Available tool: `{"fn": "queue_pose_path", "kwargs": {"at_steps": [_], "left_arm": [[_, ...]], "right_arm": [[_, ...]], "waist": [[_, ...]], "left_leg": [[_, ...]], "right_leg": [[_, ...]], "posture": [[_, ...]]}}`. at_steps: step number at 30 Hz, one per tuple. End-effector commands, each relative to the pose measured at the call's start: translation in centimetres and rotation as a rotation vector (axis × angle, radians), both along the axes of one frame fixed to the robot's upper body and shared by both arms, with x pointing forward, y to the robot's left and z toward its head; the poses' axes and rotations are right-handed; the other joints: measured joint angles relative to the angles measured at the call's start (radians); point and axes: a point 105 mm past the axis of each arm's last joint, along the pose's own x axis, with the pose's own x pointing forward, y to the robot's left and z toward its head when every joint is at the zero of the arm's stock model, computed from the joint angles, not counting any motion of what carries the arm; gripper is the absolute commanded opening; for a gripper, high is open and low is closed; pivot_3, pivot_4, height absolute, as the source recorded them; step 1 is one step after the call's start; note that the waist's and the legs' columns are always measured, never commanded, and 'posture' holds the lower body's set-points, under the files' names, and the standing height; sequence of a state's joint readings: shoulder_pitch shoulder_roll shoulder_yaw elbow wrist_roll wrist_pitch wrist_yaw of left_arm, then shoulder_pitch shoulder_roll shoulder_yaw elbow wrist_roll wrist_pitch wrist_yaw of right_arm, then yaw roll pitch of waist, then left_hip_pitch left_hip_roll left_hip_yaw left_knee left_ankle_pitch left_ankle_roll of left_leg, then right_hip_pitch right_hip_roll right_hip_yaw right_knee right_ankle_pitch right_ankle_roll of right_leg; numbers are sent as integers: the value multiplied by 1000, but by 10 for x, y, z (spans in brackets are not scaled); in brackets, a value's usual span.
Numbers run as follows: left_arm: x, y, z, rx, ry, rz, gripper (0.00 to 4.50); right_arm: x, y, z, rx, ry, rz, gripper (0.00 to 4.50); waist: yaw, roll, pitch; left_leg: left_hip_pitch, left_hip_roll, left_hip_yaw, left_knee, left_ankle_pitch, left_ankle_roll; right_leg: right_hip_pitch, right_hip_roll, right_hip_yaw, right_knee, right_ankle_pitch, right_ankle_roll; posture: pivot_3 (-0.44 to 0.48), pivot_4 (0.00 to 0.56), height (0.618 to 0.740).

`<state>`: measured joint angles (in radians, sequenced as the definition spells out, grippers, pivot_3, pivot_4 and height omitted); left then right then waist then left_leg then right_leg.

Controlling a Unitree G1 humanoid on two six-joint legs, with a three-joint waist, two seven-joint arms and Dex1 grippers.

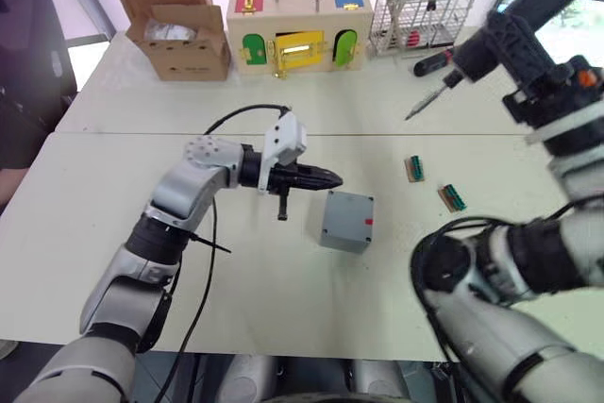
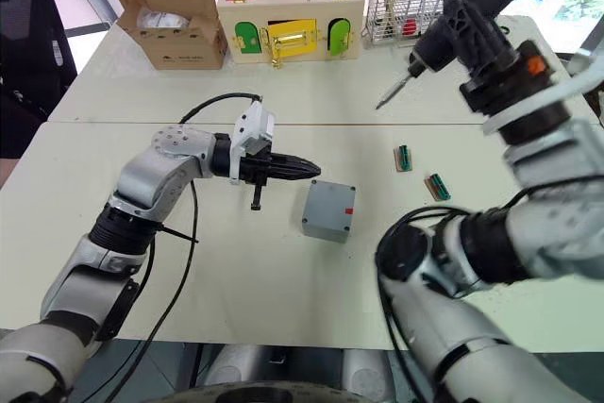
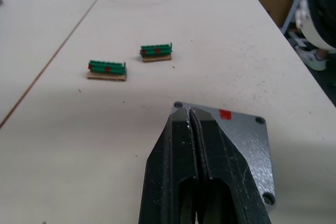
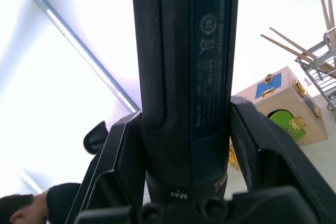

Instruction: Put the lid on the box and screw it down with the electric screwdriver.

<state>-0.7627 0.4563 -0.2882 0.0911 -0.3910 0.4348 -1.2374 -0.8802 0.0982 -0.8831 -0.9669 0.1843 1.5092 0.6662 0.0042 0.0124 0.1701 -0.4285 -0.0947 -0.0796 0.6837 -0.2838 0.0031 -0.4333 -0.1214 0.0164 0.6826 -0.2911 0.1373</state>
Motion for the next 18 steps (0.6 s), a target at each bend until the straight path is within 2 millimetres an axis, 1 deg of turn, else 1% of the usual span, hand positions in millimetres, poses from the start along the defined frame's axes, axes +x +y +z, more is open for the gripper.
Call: {"fn": "queue_pose_path", "kwargs": {"at_steps": [1, 5, 7, 11, 13, 18], "left_arm": [[-5, -4, 10, 29, -55, -63, 0], [-8, -10, 3, 51, -62, -88, 0], [-7, -14, -4, 62, -64, -81, 0], [-5, -14, -29, 134, -84, -69, 0], [-4, -13, -37, 149, -87, -59, 0], [-1, -11, -43, 158, -90, -42, 0]], "right_arm": [[-17, 27, 10, -133, -153, -10, 1948], [-19, 38, -10, -203, -122, 5, 1948], [-20, 42, -22, -265, -96, 6, 1948], [-20, 49, -45, -408, -52, -1, 1948], [-18, 50, -53, -431, -42, -2, 1948], [-14, 52, -61, -442, -43, 1, 1948]], "waist": [[-4, 0, 0], [-21, 0, 0], [-25, 0, 0], [-26, 0, 0], [-26, 0, 0], [-19, 0, 0]], "left_leg": [[1, 0, 0, 0, 0, 0], [3, 0, 0, -1, 1, 0], [3, 0, 0, -1, 1, 0], [3, 1, 0, -2, 1, 0], [3, 1, 1, -2, 1, 0], [4, 2, 1, -1, 1, -1]], "right_leg": [[1, 0, 0, 0, 0, 0], [2, 0, 1, 0, 0, 0], [2, 1, 1, 0, 0, 0], [2, 1, 1, -1, 0, 0], [2, 2, 1, -1, 0, 0], [5, 2, 0, -7, 0, 0]], "posture": [[0, 150, 737], [0, 150, 737], [0, 150, 737], [0, 150, 737], [0, 150, 737], [0, 150, 737]]}}
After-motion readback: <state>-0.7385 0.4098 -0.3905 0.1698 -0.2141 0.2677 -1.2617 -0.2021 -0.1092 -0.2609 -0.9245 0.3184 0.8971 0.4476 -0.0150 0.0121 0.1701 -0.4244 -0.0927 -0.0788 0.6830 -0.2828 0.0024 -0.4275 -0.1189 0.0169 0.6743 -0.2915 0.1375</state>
